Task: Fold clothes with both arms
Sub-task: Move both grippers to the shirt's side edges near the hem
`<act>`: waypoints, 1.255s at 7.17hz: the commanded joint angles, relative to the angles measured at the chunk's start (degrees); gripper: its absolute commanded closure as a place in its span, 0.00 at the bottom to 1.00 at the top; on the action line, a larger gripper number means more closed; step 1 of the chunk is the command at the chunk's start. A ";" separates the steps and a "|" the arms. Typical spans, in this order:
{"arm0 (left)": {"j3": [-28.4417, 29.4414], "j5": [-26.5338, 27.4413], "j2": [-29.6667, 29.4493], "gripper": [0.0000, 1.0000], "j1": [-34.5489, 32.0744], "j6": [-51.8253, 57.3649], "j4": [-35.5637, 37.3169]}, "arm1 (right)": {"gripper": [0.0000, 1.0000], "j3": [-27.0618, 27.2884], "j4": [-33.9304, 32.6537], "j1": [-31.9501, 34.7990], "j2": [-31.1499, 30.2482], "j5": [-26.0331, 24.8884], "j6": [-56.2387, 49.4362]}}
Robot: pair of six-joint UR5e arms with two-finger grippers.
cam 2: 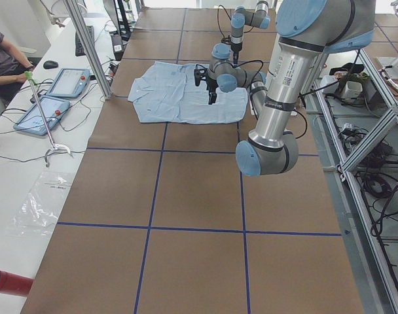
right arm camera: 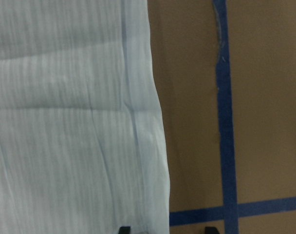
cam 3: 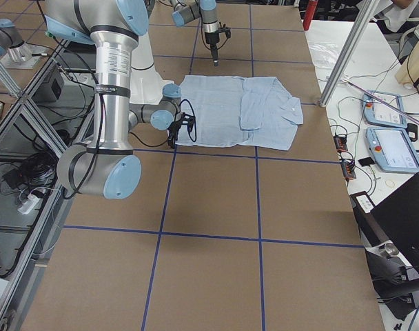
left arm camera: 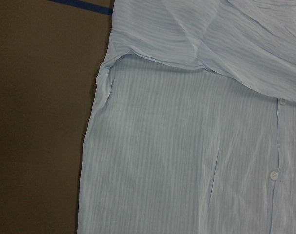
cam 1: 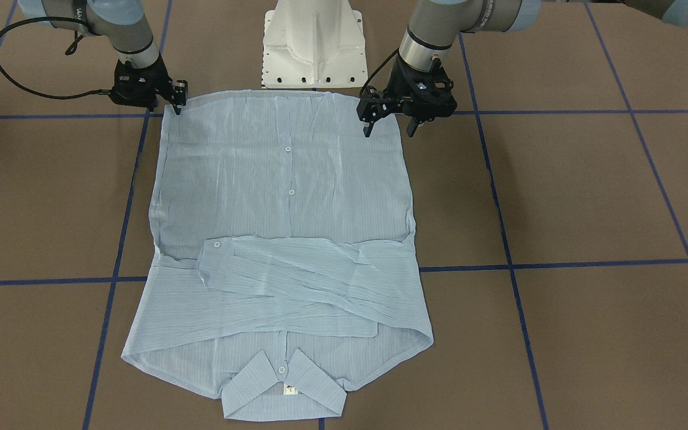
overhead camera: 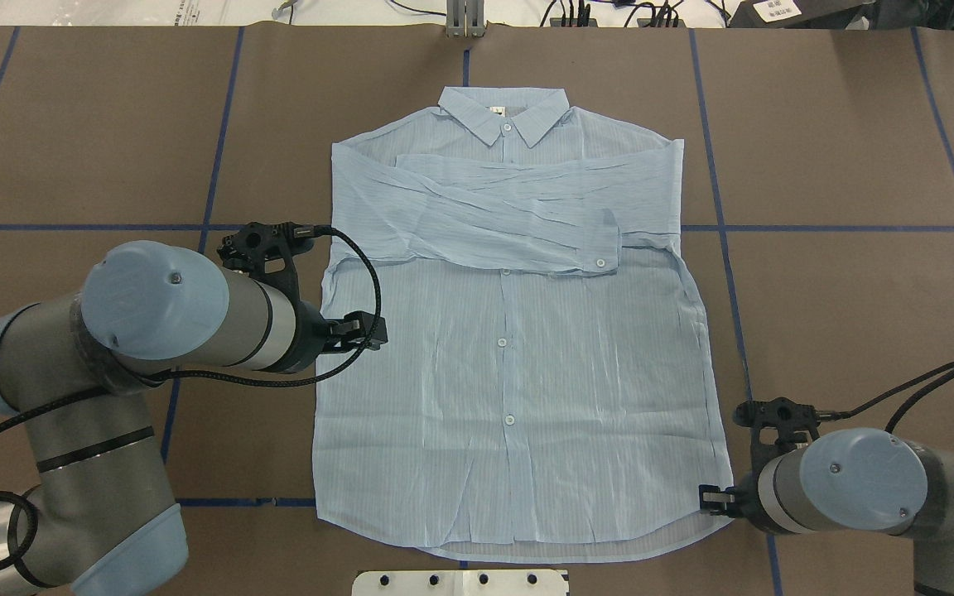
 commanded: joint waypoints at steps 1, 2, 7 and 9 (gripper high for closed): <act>-0.03 0.00 0.04 0.00 0.00 0.00 0.00 | 0.56 -0.01 0.00 0.04 0.03 0.02 -0.02; -0.03 0.00 -0.05 0.00 0.00 0.00 0.00 | 0.56 -0.01 0.00 0.04 -0.23 0.02 -0.02; -0.29 0.00 -0.14 0.00 0.00 -0.09 0.00 | 0.80 -0.45 0.18 0.04 -0.06 0.02 -0.55; -0.29 0.00 -0.14 0.00 0.00 -0.09 0.00 | 1.00 -0.19 0.18 0.04 0.38 -0.07 -0.46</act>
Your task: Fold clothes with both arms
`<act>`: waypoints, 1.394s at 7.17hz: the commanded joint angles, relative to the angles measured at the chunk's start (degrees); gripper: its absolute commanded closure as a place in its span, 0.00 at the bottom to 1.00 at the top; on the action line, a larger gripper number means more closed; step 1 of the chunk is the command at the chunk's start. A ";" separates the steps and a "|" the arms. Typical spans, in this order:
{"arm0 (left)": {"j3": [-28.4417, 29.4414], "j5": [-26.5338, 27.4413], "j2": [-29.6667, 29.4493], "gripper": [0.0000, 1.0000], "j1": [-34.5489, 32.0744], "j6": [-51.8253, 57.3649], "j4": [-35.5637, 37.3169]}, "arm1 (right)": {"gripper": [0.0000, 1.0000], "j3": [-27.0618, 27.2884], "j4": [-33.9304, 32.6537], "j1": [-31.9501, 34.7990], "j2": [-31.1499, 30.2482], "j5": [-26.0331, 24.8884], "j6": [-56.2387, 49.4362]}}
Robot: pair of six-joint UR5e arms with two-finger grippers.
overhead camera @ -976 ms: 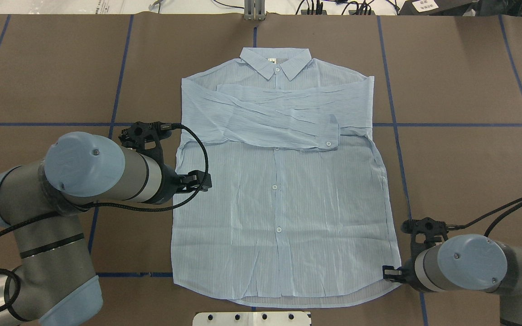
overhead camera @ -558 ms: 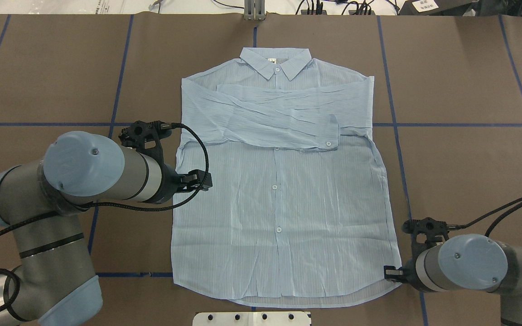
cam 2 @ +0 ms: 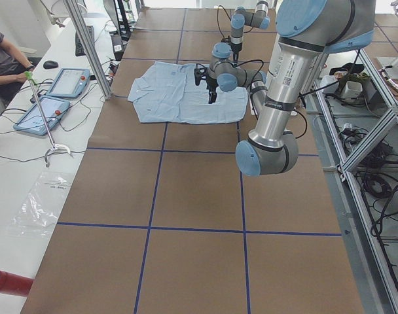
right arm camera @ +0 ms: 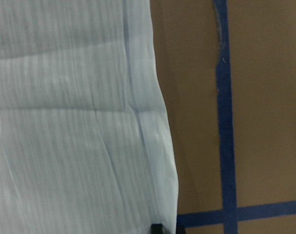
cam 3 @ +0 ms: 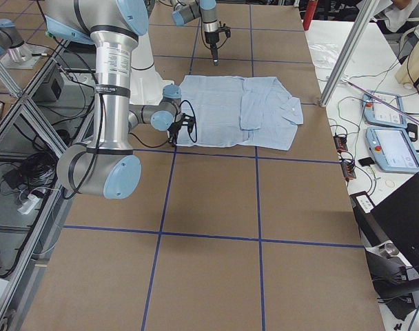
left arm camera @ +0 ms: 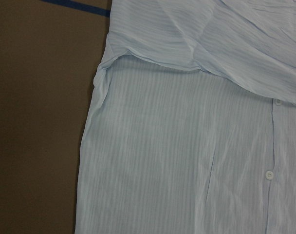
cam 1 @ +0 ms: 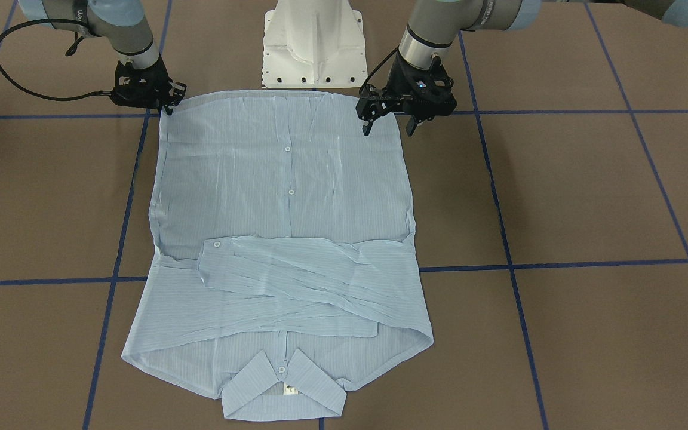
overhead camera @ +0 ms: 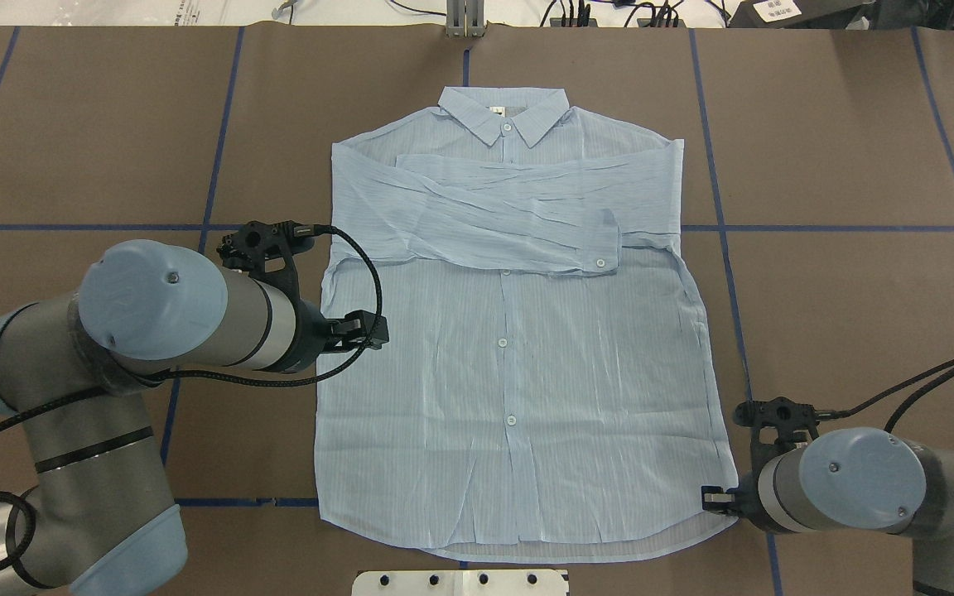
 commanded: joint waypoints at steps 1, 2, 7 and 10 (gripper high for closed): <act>-0.07 0.00 0.00 0.00 -0.08 0.08 0.00 | 1.00 0.59 0.01 0.04 0.38 -0.59 0.43; -0.16 0.00 0.09 0.00 -0.08 0.00 0.00 | 1.00 1.90 0.01 0.04 0.65 -0.69 0.87; -0.43 5.24 7.03 0.04 12.34 -16.22 -4.93 | 1.00 2.97 0.01 0.48 2.76 -2.18 1.40; 0.27 6.15 8.70 0.16 17.84 -21.97 -4.31 | 1.00 2.97 0.01 0.40 2.93 -3.41 1.40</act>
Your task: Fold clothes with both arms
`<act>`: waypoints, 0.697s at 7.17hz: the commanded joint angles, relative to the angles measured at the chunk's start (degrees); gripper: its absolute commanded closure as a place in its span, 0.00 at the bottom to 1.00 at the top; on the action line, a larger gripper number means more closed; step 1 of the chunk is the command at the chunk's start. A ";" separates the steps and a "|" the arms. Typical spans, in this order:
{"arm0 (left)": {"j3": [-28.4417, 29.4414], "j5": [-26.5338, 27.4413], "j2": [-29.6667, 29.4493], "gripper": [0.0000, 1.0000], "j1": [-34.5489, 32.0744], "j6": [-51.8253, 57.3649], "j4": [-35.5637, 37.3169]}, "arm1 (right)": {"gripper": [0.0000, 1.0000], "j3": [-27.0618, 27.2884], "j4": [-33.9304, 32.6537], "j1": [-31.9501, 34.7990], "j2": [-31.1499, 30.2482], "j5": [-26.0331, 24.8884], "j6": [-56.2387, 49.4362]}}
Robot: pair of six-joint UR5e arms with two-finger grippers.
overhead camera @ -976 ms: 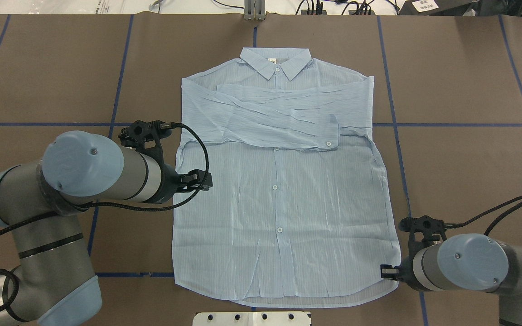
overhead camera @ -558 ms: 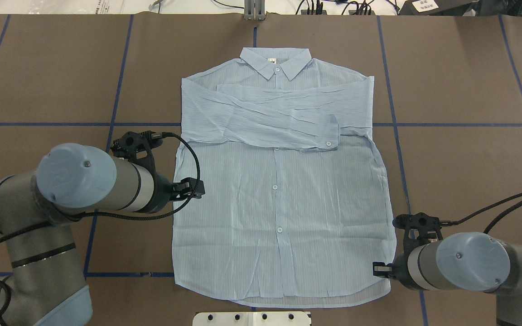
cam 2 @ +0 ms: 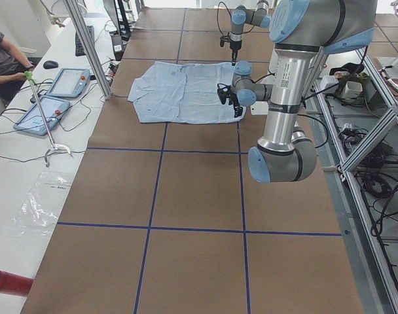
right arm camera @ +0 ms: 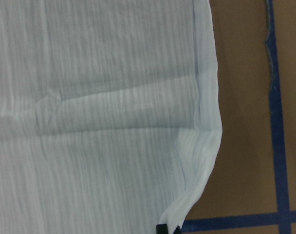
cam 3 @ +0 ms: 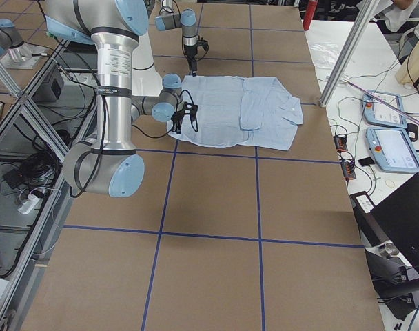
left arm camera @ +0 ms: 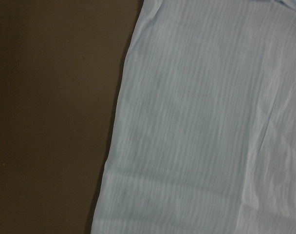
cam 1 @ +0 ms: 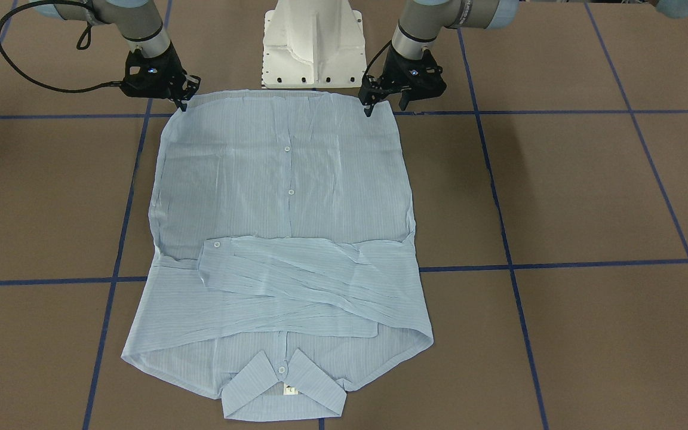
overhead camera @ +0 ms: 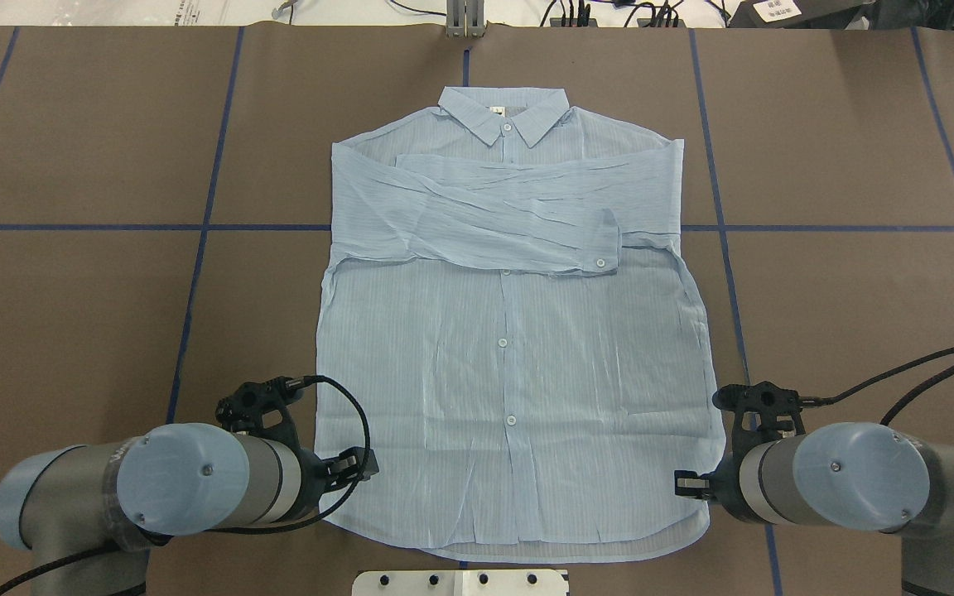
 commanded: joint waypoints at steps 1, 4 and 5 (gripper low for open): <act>0.70 0.16 -0.14 0.21 2.41 -1.75 1.72 | 1.00 -0.11 0.00 0.05 0.80 -0.51 -0.06; 1.67 0.25 -0.23 0.26 2.68 -1.75 2.18 | 1.00 -0.28 0.00 0.14 0.81 -0.52 -0.06; 1.67 0.25 -0.32 0.30 2.59 -1.75 2.18 | 1.00 -0.28 0.00 0.14 0.81 -0.52 -0.06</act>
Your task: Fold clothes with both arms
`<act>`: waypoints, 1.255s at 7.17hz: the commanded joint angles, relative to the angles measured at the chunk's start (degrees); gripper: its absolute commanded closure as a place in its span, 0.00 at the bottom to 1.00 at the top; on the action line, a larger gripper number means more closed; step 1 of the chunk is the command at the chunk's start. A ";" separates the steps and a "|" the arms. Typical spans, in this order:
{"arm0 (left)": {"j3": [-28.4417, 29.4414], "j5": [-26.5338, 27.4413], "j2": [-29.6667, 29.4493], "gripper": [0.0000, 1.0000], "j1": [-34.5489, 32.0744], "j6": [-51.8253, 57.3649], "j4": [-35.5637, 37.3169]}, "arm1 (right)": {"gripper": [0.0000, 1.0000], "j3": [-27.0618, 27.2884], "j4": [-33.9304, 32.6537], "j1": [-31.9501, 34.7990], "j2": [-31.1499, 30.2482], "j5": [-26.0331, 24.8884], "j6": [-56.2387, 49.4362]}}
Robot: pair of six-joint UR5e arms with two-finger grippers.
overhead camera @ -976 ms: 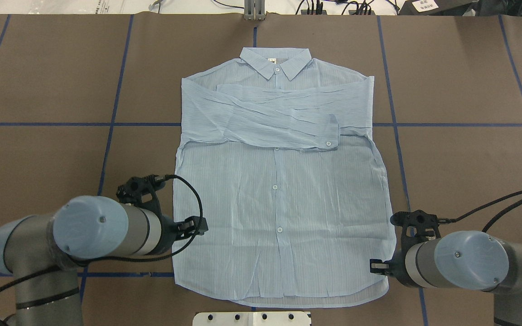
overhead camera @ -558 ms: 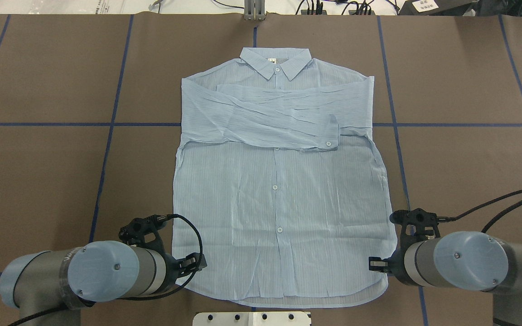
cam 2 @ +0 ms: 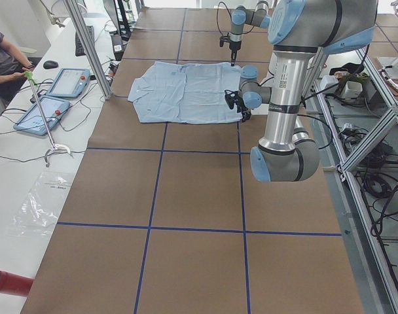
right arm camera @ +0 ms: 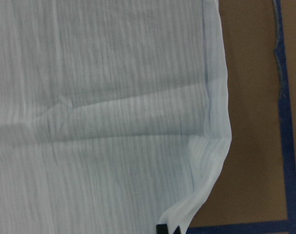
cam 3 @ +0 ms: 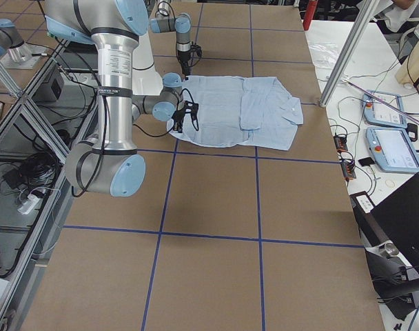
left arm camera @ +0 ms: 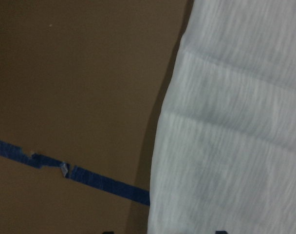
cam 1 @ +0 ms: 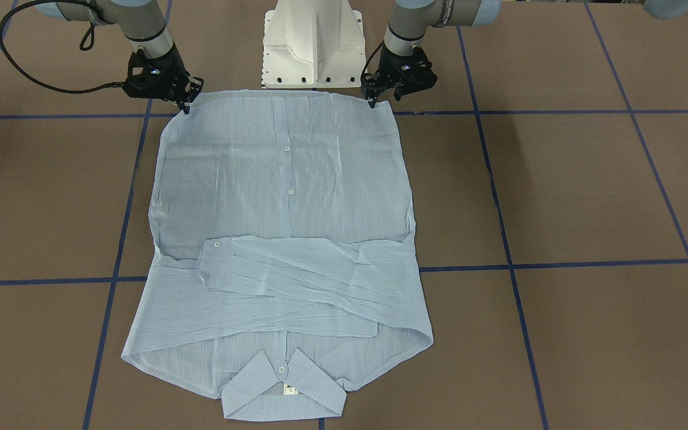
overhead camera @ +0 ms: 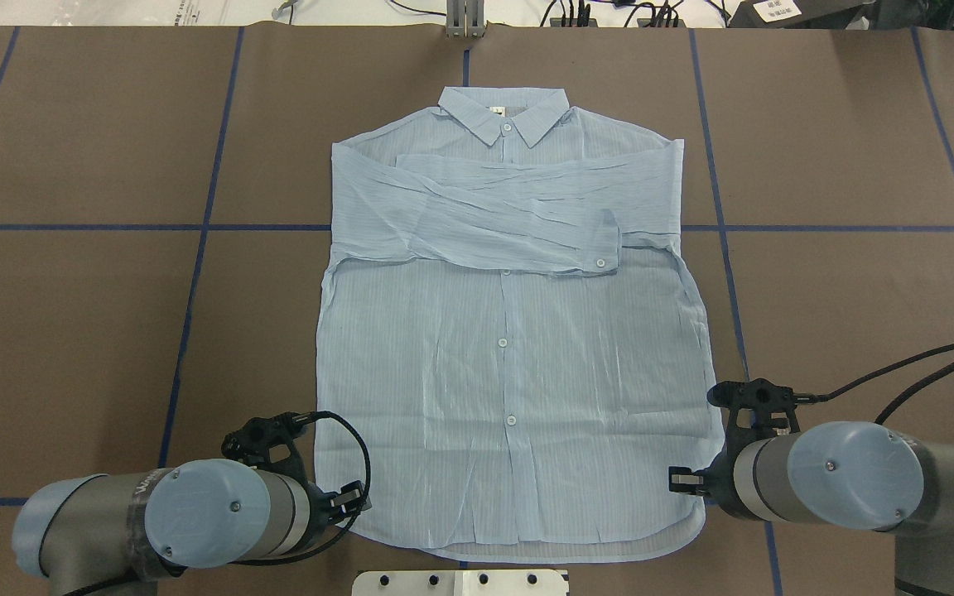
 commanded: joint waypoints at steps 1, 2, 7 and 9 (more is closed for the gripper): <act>0.12 0.00 -0.06 0.34 0.00 -0.01 0.04 | 1.00 -0.11 0.00 0.02 0.01 0.00 0.00; 0.20 0.00 -0.06 0.36 0.00 0.08 0.04 | 1.00 -0.11 0.00 0.02 0.01 0.00 0.00; 0.73 0.09 -0.15 0.49 -0.09 0.43 1.27 | 1.00 -0.38 0.00 0.37 -0.08 0.00 -0.09; 0.56 0.09 -0.32 0.67 -0.26 0.43 1.36 | 1.00 -0.55 0.00 0.46 -0.08 0.00 -0.09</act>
